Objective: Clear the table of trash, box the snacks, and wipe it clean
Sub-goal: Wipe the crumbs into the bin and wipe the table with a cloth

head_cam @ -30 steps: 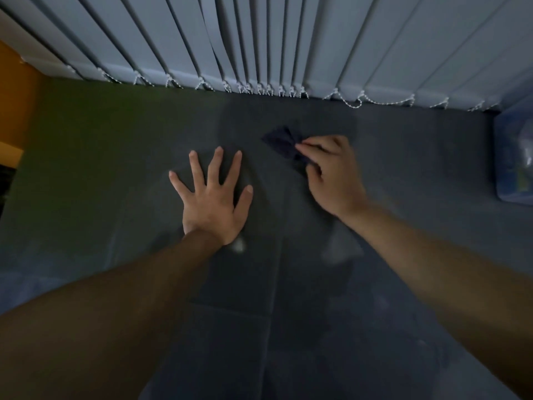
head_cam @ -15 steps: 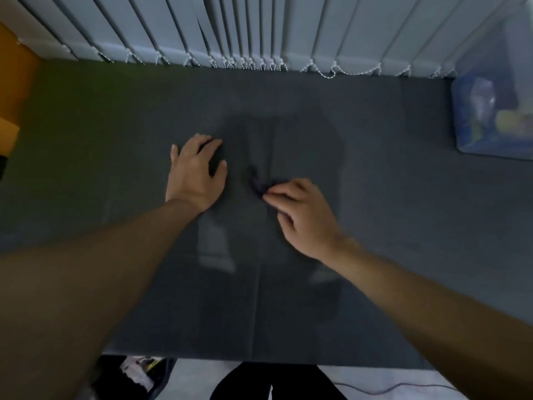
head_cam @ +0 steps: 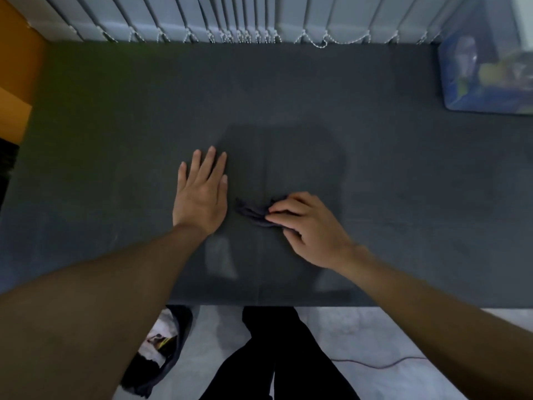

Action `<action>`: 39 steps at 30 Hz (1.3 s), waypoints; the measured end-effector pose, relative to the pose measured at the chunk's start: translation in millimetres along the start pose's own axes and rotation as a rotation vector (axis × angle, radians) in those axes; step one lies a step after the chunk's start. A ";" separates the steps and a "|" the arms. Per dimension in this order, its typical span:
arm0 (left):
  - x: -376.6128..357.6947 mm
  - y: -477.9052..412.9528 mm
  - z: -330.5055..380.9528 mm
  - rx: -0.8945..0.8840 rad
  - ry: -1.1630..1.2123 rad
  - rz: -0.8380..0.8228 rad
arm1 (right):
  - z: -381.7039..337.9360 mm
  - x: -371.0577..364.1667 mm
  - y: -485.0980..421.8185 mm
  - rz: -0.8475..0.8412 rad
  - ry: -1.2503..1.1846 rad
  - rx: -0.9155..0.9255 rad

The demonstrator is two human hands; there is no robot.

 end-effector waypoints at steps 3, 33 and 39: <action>-3.4 -1.1 -0.3 0.010 -0.054 -0.026 | 1.7 1.5 -4.3 0.122 0.030 -0.114; 11.6 -106.0 108.5 -0.128 -0.060 -0.083 | 45.1 48.1 49.7 0.072 0.131 -0.048; 5.1 -147.9 125.9 -0.081 -0.067 -0.088 | 105.8 92.4 10.1 0.318 0.138 -0.305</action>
Point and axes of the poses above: each hand's wrist, its own y-axis away from the middle knuckle, its own x-axis out of the back of the hand, z = x × y, the point moved 1 cm from there along -y, towards the middle knuckle, and after that the axes turned 12 degrees about -y, right-handed, at the moved point
